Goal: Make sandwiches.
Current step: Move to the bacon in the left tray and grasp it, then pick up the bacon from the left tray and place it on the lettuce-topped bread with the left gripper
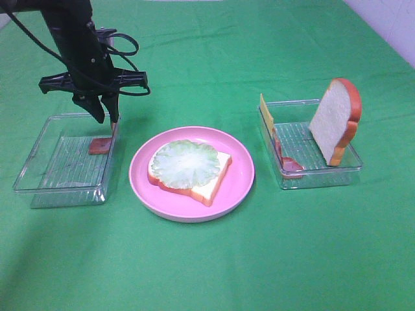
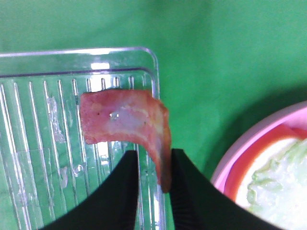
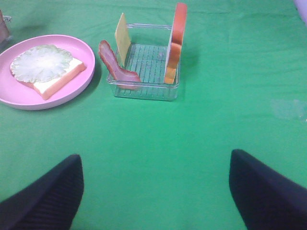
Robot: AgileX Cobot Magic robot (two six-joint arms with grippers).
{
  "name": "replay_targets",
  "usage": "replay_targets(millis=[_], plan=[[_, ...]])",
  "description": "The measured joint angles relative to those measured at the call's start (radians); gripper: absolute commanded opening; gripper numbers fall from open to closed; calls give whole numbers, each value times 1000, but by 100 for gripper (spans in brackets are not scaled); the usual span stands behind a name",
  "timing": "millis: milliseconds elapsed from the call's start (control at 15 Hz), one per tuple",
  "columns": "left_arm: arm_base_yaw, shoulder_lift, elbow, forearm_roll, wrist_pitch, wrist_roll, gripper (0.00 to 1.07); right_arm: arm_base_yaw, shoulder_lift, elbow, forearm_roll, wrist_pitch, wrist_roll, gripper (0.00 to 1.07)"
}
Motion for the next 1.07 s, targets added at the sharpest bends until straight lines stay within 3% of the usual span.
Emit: replay_targets(millis=[133,333,533,800,1067], plan=[[0,0,0,4,-21,0,0,0,0,0,0,0,0,78],[0,0,0,-10,-28,2,0,0,0,0,0,0,0,78],[0,-24,0,-68,-24,40,0,0,0,0,0,0,0,78],[0,-170,0,-255,-20,160,0,0,0,0,0,0,0,78],[-21,-199,0,-558,37,364,0,0,0,0,0,0,0,78]])
